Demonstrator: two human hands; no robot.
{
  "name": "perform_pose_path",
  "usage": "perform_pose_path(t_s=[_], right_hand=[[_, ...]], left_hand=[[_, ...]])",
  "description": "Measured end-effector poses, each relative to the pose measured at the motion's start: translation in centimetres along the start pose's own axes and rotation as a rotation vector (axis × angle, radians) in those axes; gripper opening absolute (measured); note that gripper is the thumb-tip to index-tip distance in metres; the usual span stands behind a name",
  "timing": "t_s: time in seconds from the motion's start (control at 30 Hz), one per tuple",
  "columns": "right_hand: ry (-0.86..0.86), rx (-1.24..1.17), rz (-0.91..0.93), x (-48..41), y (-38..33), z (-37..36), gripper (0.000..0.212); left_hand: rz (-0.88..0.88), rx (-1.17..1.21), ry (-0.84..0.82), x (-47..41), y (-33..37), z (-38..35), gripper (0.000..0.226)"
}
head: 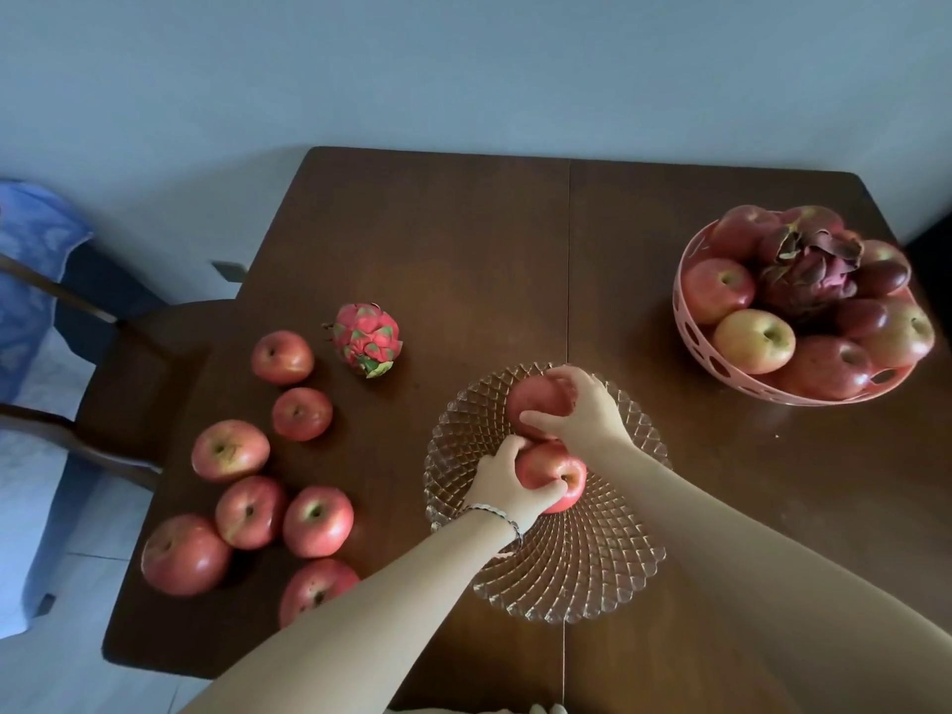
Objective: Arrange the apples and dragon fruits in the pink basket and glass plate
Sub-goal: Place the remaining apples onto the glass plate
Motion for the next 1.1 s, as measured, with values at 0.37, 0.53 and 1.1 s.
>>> perform_pose_path(t_s=[0.37, 0.53, 1.1], right_hand=[[-0.053, 0.117, -0.017, 0.1, 0.3, 0.8, 0.063], [-0.171, 0.227, -0.002, -0.1, -0.1, 0.1, 0.076], [-0.121, 0.024, -0.167, 5.6, 3.0, -0.8, 0.062]], left_hand=[[0.188, 0.229, -0.051, -0.3, -1.8, -0.5, 0.062], [0.192, 0.223, -0.084, -0.3, -1.7, -0.5, 0.063], [0.198, 0.379, -0.150, 0.5, -2.1, -1.1, 0.067]])
Point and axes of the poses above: each hand's wrist, its own x-axis away from the middle knuckle, its own z-axis out of the back of the hand, y = z × x, the point moved 8 cm from there along -x, towards the middle knuckle, and after that the axes turned 11 degrees about z, right-handed, at the moved point
